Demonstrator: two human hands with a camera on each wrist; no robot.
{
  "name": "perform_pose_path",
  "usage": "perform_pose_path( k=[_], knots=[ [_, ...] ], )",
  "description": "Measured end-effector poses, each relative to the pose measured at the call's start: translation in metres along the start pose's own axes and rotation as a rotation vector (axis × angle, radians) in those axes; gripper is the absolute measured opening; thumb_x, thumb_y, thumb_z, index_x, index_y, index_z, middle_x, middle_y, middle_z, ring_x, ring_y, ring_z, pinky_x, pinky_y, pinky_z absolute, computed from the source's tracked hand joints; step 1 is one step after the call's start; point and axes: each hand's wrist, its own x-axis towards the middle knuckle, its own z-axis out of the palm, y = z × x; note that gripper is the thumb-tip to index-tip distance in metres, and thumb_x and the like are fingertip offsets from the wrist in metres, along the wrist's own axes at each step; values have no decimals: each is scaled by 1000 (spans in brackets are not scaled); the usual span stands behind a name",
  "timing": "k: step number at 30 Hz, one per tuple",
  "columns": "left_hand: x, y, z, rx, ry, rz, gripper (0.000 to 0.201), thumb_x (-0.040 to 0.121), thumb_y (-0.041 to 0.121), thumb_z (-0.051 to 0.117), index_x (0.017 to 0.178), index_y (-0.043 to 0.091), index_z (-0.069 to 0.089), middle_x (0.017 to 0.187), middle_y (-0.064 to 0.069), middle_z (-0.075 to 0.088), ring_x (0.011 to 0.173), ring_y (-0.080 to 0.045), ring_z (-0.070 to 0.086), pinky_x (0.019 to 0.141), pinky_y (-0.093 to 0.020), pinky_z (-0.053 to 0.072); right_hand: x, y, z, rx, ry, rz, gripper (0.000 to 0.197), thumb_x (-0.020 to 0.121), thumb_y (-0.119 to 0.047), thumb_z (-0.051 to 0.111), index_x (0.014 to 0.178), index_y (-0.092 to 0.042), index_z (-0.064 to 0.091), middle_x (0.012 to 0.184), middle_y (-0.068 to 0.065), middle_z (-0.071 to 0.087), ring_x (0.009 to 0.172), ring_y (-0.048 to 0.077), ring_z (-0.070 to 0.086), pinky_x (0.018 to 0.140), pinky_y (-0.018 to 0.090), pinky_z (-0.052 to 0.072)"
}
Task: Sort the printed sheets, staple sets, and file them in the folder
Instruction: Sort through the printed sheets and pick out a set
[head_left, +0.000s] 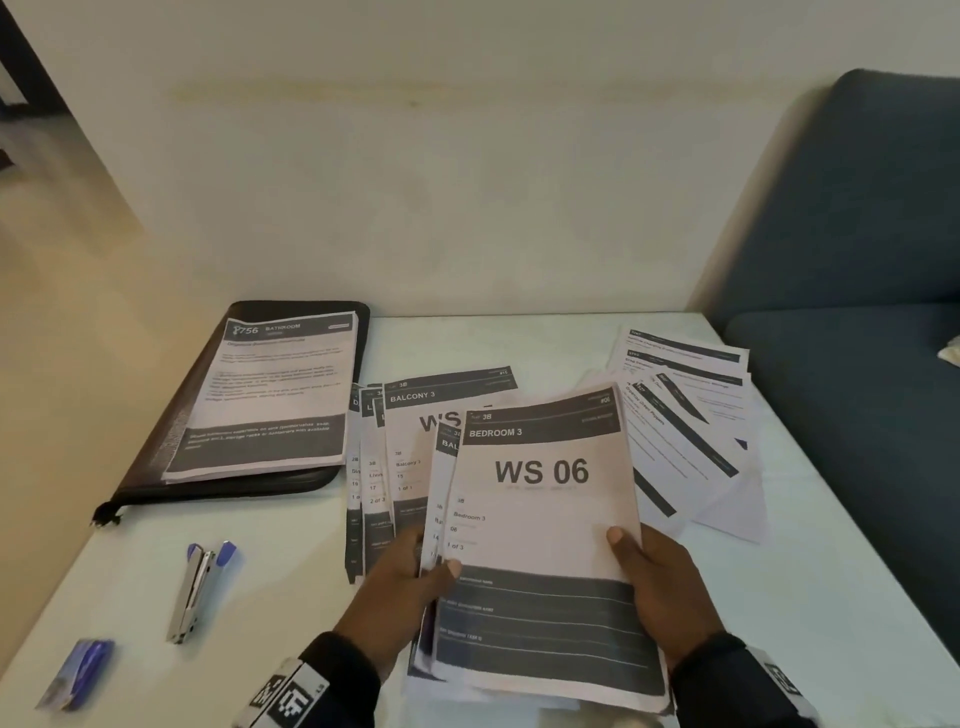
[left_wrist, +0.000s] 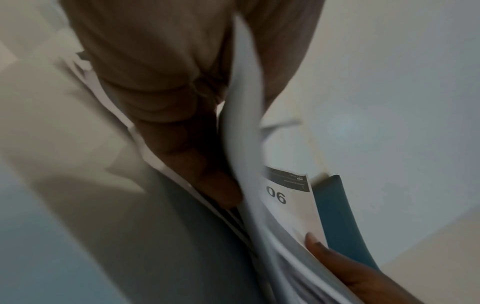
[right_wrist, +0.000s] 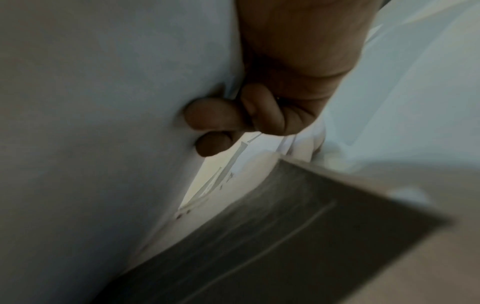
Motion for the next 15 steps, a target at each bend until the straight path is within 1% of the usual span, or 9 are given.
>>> perform_pose_path(
  k=[2, 4, 5, 7, 8, 10, 12, 13, 15],
  knots=[
    [1, 1, -2, -81, -51, -32, 28, 96, 10, 52, 120, 25, 53, 114, 6, 70, 105, -23, 67, 88, -39, 55, 1, -1, 2, 14, -33, -2, 24, 98, -40, 43, 101, -23, 59, 102, -4, 68, 94, 15, 64, 83, 28, 52],
    [0, -1, -5, -188, -95, -81, 32, 95, 3, 50, 121, 21, 53, 113, -2, 71, 102, -29, 68, 90, -49, 53, 0, -3, 4, 10, -50, -6, 25, 97, -41, 43, 104, -24, 59, 104, -5, 69, 96, 15, 65, 87, 31, 54],
    [1, -2, -6, -201, -92, -81, 33, 95, 1, 49, 122, 21, 53, 114, -3, 71, 103, -31, 67, 93, -53, 51, 0, -3, 4, 12, -54, -12, 25, 97, -41, 43, 105, -24, 59, 104, -6, 68, 96, 14, 64, 85, 30, 55],
    [0, -4, -7, -152, -73, -40, 33, 96, 4, 49, 121, 25, 52, 117, 1, 69, 108, -29, 65, 98, -54, 47, 0, -4, 6, 34, -53, -17, 24, 97, -40, 43, 104, -24, 59, 104, -6, 68, 96, 13, 64, 80, 23, 53],
    [0, -5, -6, -107, -52, 1, 34, 97, 6, 49, 120, 30, 52, 119, 7, 68, 112, -25, 63, 101, -52, 46, 0, -4, 7, 47, -43, -20, 25, 97, -41, 43, 105, -23, 59, 105, -6, 68, 97, 13, 64, 82, 24, 53],
    [-1, -1, -5, -27, -9, 114, 36, 97, 10, 51, 120, 37, 47, 123, 21, 60, 117, -16, 54, 106, -45, 42, 1, -7, 9, 87, 18, -32, 25, 95, -43, 47, 104, -23, 59, 106, -10, 67, 100, 13, 62, 90, 32, 51],
    [-2, 6, -7, -20, -7, 202, 42, 95, 13, 56, 122, 42, 43, 119, 31, 56, 119, -10, 48, 110, -44, 37, -2, -17, 7, 164, 60, -53, 26, 89, -50, 55, 109, -33, 56, 111, -20, 62, 105, 9, 58, 92, 32, 47],
    [-4, 8, -8, -21, -7, 224, 44, 92, 16, 60, 123, 43, 43, 117, 33, 58, 120, -10, 47, 111, -44, 36, -4, -22, 5, 239, 47, -75, 33, 85, -53, 59, 114, -39, 53, 113, -24, 60, 106, 5, 57, 90, 28, 46],
    [-9, 11, -10, -51, -14, 270, 52, 79, 25, 64, 125, 39, 45, 118, 25, 62, 122, -16, 51, 110, -45, 38, -9, -28, -2, 454, 27, -131, 52, 77, -52, 69, 124, -41, 49, 116, -23, 63, 109, 4, 59, 85, 23, 46]
  ],
)
